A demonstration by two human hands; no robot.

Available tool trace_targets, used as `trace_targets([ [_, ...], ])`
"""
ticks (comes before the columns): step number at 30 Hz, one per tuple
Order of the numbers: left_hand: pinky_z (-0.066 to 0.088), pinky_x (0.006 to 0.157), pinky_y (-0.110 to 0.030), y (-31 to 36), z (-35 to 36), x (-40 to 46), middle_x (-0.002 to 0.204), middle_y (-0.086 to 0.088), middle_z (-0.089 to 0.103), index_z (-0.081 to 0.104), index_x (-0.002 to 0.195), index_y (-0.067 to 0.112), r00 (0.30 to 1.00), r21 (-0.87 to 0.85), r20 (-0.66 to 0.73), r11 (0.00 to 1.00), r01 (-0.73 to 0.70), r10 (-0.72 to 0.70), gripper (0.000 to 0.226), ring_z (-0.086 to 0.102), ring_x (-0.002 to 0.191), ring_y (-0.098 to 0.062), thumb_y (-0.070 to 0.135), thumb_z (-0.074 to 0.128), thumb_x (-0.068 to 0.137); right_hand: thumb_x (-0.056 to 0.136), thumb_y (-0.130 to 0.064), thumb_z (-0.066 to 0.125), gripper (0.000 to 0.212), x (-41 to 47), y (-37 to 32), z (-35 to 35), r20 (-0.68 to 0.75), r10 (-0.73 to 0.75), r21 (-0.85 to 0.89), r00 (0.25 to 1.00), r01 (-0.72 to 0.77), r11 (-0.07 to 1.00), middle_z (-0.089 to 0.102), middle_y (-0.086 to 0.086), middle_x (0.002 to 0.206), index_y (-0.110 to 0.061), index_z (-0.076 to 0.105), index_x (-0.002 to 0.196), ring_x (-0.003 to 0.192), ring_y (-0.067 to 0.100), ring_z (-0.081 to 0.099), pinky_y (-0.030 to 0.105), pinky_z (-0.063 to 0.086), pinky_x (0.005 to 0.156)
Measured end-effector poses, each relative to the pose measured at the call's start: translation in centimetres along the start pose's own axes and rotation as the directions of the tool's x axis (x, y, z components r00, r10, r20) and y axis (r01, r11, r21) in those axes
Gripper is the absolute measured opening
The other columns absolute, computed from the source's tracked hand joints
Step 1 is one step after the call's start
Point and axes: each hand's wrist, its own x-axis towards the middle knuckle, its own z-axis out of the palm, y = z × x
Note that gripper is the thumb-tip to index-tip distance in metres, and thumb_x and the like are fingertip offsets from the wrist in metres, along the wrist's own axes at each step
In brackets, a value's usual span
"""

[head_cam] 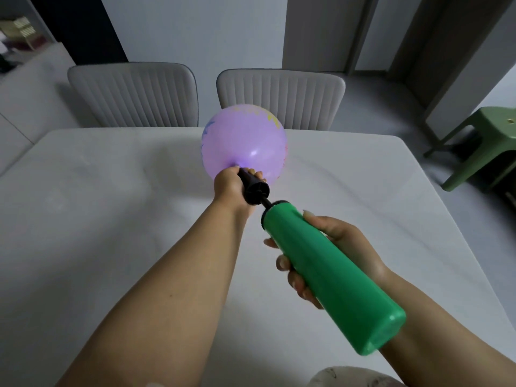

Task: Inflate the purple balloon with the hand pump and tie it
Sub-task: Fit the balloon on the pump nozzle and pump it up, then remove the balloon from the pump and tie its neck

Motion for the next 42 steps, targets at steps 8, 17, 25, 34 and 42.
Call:
trace_targets([
  [8,0.037,0.052,-0.022,-2.0,0.1,-1.0,0.048,-0.004,0.046,0.035,0.061,0.012,0.997,0.047,-0.039,0.997,0.065,-0.064,0.038,0.04,0.051,-0.018,0.017,0.03,0.099,0.082,-0.041,0.048,0.047,2.8,-1.4,0.1,-0.09,-0.043,-0.033,0.995,0.04,0.999,0.061,0.017,0.067,0.0,0.058,0.103,0.045,0.029,0.061,0.026,0.053,0.047],
  [17,0.039,0.051,-0.02,-2.2,-1.3,-1.0,0.061,-0.006,0.036,0.035,0.062,0.011,0.998,0.064,-0.052,0.998,0.028,-0.024,0.038,0.038,0.05,-0.019,0.016,0.03,0.099,0.083,-0.052,0.056,0.059,4.7,-1.6,-0.2,-0.164,-0.083,-0.189,0.983,0.052,0.981,0.064,0.022,0.07,0.004,0.06,0.099,0.057,0.033,0.064,0.033,0.056,0.056],
  [25,0.046,0.05,-0.022,-2.9,-1.4,-0.6,0.059,-0.01,0.041,0.039,0.064,0.01,0.999,0.219,-0.048,0.976,0.019,-0.008,0.037,0.047,0.04,-0.019,0.017,0.032,0.1,0.089,-0.048,0.051,0.052,5.8,-1.7,-0.3,-0.342,-0.172,-0.347,0.924,0.046,0.937,0.063,0.022,0.075,0.001,0.056,0.105,0.049,0.033,0.064,0.033,0.054,0.048],
  [34,0.052,0.045,-0.026,-2.4,-1.7,1.2,0.059,-0.006,0.04,0.037,0.068,0.01,0.988,0.201,-0.145,0.979,-0.023,0.053,0.033,0.049,0.032,-0.018,0.009,0.025,0.099,0.09,-0.045,0.052,0.047,4.9,-0.1,-1.3,-0.433,-0.152,-0.472,0.888,-0.08,0.878,0.062,0.023,0.08,-0.001,0.052,0.107,0.054,0.035,0.064,0.036,0.055,0.049],
  [42,0.05,0.049,-0.028,-2.9,-2.8,1.8,0.033,0.007,0.031,0.044,0.071,0.021,0.992,0.378,-0.111,0.926,-0.014,0.061,0.034,0.029,0.028,-0.01,0.014,0.028,0.101,0.081,-0.055,0.05,0.056,7.4,-0.4,-8.6,-0.655,-0.472,-0.681,0.591,-0.191,0.707,0.059,0.012,0.09,-0.006,0.047,0.108,0.076,0.03,0.062,0.04,0.053,0.065],
])
